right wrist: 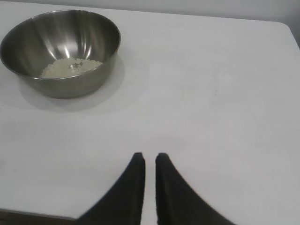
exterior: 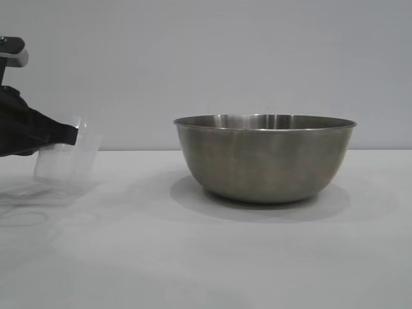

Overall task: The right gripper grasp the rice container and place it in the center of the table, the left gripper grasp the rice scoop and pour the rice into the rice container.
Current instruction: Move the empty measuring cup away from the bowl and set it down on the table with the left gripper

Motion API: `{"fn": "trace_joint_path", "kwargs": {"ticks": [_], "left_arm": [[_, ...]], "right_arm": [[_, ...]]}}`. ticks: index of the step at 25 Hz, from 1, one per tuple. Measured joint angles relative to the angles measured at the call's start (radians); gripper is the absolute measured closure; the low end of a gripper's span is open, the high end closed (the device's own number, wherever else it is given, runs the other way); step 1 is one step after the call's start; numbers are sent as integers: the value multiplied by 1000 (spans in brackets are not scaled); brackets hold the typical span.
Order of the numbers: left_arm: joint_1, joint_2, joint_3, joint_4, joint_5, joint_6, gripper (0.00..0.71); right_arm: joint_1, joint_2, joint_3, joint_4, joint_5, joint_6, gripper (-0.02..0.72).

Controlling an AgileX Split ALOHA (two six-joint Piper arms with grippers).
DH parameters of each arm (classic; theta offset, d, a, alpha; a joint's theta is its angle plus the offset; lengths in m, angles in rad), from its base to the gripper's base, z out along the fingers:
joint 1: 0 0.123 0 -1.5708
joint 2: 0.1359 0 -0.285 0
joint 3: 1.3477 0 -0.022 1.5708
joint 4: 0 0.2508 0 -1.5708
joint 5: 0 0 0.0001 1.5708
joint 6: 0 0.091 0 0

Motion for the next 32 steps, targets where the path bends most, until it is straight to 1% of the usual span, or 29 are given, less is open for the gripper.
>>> {"fn": "trace_joint_path", "kwargs": {"ticks": [1,2,3,5,7,8,10,11,12,18,21,24,26,32], "left_arm": [[0,0,0,0,0,0,676],[0,0,0,5,0,0,663],[0,0,0,9,0,0,599],[0,0,0,28,0,0,501],[0,0,0,35,0,0,443],[0,0,0,37,0,0,457],[0,0,15,41,-1,0,457],[0,0,23,44,-1,0,416],[0,0,35,45,-1,0,431],[0,0,124,52,-1,-35,431],[0,-29,179,60,-1,-66,431],[0,-99,224,92,-1,-73,431],[0,-171,241,106,-1,-73,431],[0,-384,250,102,-1,-73,431]], "right_arm": [[0,0,0,0,0,0,650],[0,0,0,0,0,0,650],[0,0,0,0,0,0,650],[0,0,0,0,0,0,650],[0,0,0,0,0,0,650],[0,0,0,0,0,0,650],[0,0,0,0,0,0,650],[0,0,0,0,0,0,650],[0,0,0,0,0,0,650],[0,0,0,0,0,0,650],[0,0,0,0,0,0,650],[0,0,0,0,0,0,650],[0,0,0,0,0,0,650],[0,0,0,0,0,0,650]]}}
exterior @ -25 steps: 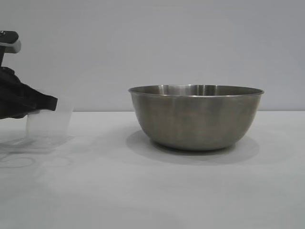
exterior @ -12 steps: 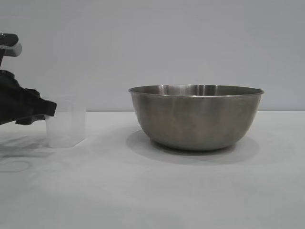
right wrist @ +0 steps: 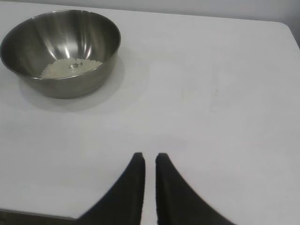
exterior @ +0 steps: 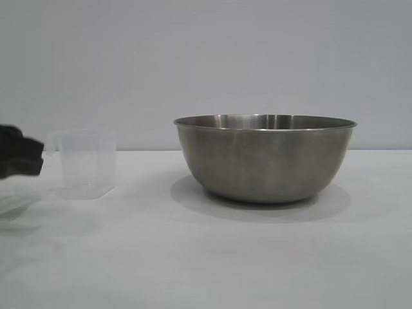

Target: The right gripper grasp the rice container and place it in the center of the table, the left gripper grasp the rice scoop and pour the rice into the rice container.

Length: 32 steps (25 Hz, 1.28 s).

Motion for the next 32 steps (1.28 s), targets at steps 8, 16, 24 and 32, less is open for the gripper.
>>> {"fn": "trace_joint_path", "kwargs": {"ticks": [8,16,24,32], "left_arm": [[0,-235,8,64,0,50,431],[0,-473,45,82,145,46,494],[89,-903,39,95,630,-47,454],[263,-1275,35,409,1113,-487,417]], "right_arm": [[0,0,0,0,0,0,650],[0,0,0,0,0,0,650],[0,0,0,0,0,0,650],[0,0,0,0,0,0,650]]}}
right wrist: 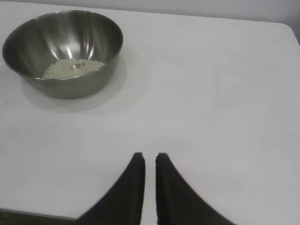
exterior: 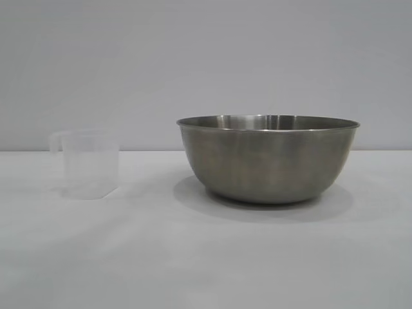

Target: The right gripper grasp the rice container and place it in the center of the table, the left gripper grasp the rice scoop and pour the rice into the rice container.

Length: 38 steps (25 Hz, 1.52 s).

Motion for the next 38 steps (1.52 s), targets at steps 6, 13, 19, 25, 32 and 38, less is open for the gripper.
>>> {"fn": "trace_joint_path", "kwargs": {"ticks": [6,13,19,25,32,38], "left_arm": [[43,-121,-74,-16,336,41,417],[108,-234,-226,-517,598,636,417],[155,-431,-289,-537,808,680,417],[157,-473,-304,-477,1017,609,417],[157,-474,-266,-404,1142,523,417],[157,-474,-195,-404,1210,510,417]], "right_arm": [[0,0,0,0,0,0,650],[0,0,0,0,0,0,650],[0,0,0,0,0,0,650],[0,0,0,0,0,0,650],[0,0,0,0,0,0,650],[0,0,0,0,0,0,650]]}}
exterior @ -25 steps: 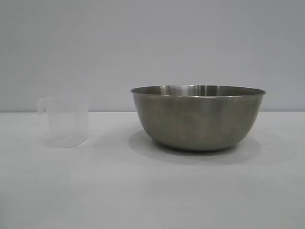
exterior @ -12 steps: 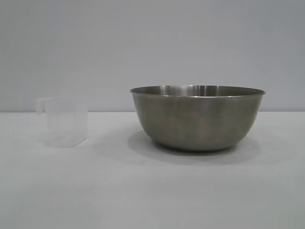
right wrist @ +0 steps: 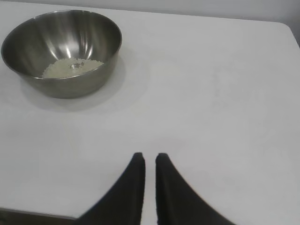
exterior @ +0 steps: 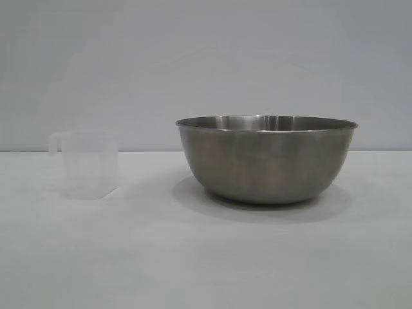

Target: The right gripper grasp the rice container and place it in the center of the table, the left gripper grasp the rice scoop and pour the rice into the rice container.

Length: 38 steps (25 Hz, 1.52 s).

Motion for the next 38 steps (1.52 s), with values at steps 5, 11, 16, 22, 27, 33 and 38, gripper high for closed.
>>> {"fn": "trace_joint_path", "kwargs": {"ticks": [5,11,16,22,27,33,38], "left_arm": [[0,0,41,-18,-48,-1,417],[0,0,47,-27,-61,-1,417],[-2,0,48,-27,-65,-1,417],[-2,0,48,-27,-65,-1,417],[-47,0,48,-27,-65,-1,417],[-111,0,48,-27,-65,-1,417],[-111,0,48,-27,-65,-1,417]], "right_arm": [[0,0,0,0,0,0,650],[0,0,0,0,0,0,650],[0,0,0,0,0,0,650],[0,0,0,0,0,0,650],[0,0,0,0,0,0,650],[0,0,0,0,0,0,650],[0,0,0,0,0,0,650]]}}
